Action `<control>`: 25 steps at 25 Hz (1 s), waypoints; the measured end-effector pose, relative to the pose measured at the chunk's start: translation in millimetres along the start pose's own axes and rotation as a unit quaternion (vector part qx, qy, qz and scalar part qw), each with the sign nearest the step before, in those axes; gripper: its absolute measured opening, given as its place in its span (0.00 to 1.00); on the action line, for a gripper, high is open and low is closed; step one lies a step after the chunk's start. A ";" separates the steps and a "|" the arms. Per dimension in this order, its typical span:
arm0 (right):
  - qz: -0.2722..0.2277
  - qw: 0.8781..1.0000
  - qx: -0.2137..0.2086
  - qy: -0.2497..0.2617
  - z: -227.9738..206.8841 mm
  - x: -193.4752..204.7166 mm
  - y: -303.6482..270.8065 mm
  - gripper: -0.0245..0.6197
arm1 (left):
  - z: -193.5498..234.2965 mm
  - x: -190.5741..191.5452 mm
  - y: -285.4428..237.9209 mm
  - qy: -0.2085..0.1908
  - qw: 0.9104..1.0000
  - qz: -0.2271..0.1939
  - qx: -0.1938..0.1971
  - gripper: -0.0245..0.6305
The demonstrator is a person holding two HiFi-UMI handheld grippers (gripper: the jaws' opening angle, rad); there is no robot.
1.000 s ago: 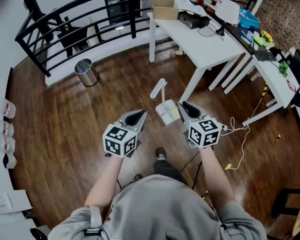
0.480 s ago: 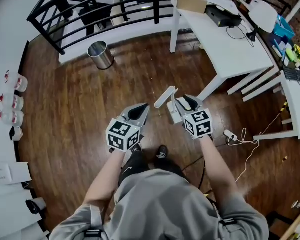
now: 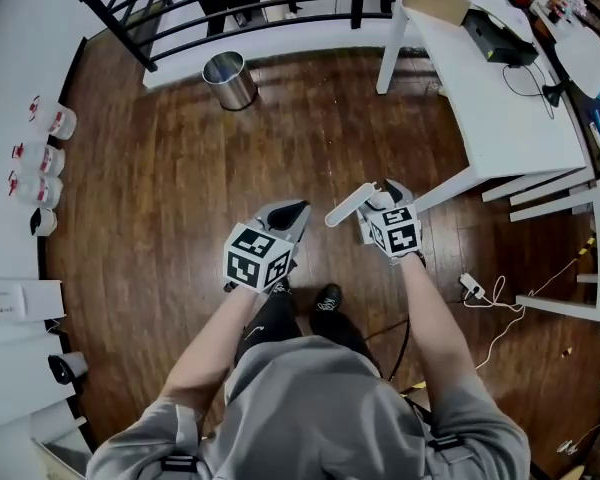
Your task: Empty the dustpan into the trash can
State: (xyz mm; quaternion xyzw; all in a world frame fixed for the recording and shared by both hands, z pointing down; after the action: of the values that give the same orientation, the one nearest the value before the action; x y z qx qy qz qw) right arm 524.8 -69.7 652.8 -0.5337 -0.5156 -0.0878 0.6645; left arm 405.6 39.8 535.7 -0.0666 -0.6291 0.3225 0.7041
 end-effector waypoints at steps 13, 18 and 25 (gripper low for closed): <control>0.002 0.998 -0.025 0.065 7.1 -2.7 -32.5 0.35 | 42.9 14.5 20.8 0.044 0.998 0.001 -0.041 0.04; -0.020 0.997 -0.036 0.063 23.8 -28.4 -24.1 0.35 | 52.8 18.0 31.2 0.054 0.997 -0.002 -0.047 0.04; -0.047 0.992 -0.076 0.094 73.3 -98.4 -15.8 0.35 | 90.1 2.7 58.9 0.039 0.997 -0.019 -0.061 0.04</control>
State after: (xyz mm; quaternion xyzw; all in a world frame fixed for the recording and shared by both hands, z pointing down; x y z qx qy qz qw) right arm 426.3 -60.3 578.5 -0.5474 -0.4673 -0.2077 0.6625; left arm 300.1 59.4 526.5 -0.1101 -0.6207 0.2668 0.7290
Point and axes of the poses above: the fingertips, and each gripper's own axes: y backward along the fingers, z to its left, x out of its underside, the point moved 2 cm from there along y, backward along the fingers, and after that the axes turned 3 degrees about -y, right-handed, at the moved point
